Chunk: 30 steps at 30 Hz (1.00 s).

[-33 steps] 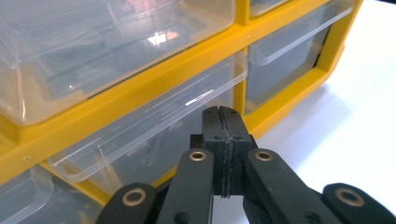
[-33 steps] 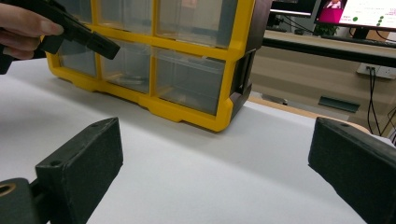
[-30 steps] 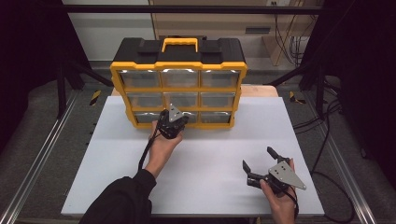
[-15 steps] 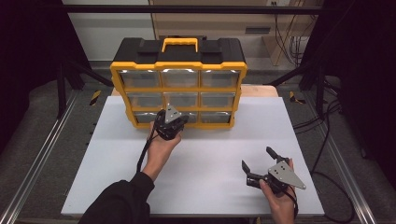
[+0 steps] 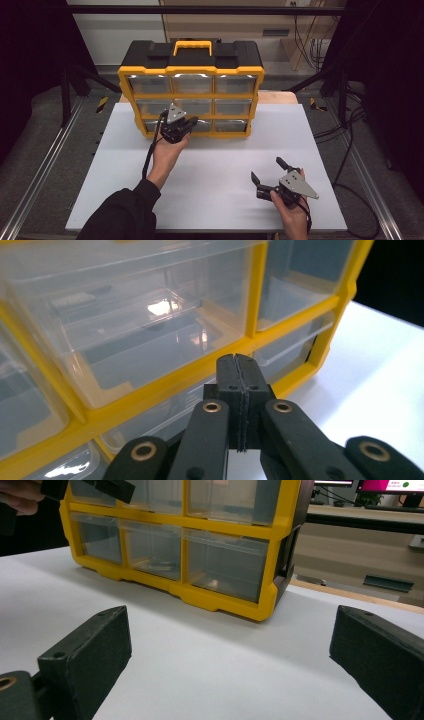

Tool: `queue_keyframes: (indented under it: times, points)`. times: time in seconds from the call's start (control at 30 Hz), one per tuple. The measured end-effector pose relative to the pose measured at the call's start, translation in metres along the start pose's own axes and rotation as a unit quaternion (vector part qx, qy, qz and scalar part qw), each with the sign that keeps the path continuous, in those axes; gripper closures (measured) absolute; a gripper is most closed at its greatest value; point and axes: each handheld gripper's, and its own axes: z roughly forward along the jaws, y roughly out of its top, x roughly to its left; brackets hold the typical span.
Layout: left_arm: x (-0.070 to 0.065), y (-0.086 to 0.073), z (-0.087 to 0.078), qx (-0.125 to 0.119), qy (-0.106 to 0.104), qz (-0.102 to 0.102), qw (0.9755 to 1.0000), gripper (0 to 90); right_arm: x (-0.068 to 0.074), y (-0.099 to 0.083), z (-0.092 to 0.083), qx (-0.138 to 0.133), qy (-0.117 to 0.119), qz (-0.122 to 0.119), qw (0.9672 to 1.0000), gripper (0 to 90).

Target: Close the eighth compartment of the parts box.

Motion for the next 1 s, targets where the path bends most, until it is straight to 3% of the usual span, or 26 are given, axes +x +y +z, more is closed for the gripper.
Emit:
queue_keyframes:
  times: [0.07, 0.3, 0.37, 0.43, 0.5, 0.6, 0.67, 0.77, 1.0]
  points:
    - [-0.003, -0.002, -0.002, 0.000, -0.007, -0.005, 1.0000, 89.8, 0.000, 0.000, -0.001, 0.001, -0.001, -0.003, 1.0000, 3.6]
    - [-0.010, -0.002, -0.008, -0.003, -0.007, 0.012, 0.9999, 89.8, -0.003, 0.000, -0.004, -0.002, -0.010, -0.001, 1.0000, 3.8]
    - [-0.010, -0.003, -0.009, 0.000, -0.013, 0.002, 0.9999, 89.8, -0.003, 0.000, -0.004, 0.001, -0.011, 0.000, 0.9999, 3.9]
    - [-0.012, -0.003, -0.011, -0.001, -0.009, 0.016, 0.9998, 89.7, -0.003, 0.000, -0.004, 0.001, -0.013, 0.000, 0.9999, 3.9]
    - [-0.014, -0.005, -0.012, -0.001, -0.015, 0.013, 0.9998, 89.7, -0.003, 0.000, -0.004, 0.001, -0.012, -0.005, 0.9999, 3.9]
    - [-0.018, -0.006, -0.015, -0.007, -0.016, 0.032, 0.9993, 87.4, -0.003, 0.000, -0.004, 0.001, -0.012, -0.005, 0.9999, 4.0]
    - [-0.018, -0.009, -0.015, -0.011, -0.027, 0.019, 0.9994, 81.8, -0.003, 0.000, -0.004, 0.003, -0.010, -0.009, 0.9999, 3.9]
    - [-0.022, -0.010, -0.015, -0.023, -0.036, 0.032, 0.9986, 66.7, -0.002, 0.000, -0.003, 0.003, -0.010, -0.011, 0.9999, 4.0]
    - [-0.025, -0.008, -0.027, -0.056, -0.071, 0.011, 0.9958, 29.8, 0.001, 0.001, -0.004, 0.004, -0.011, -0.022, 0.9997, 3.9]
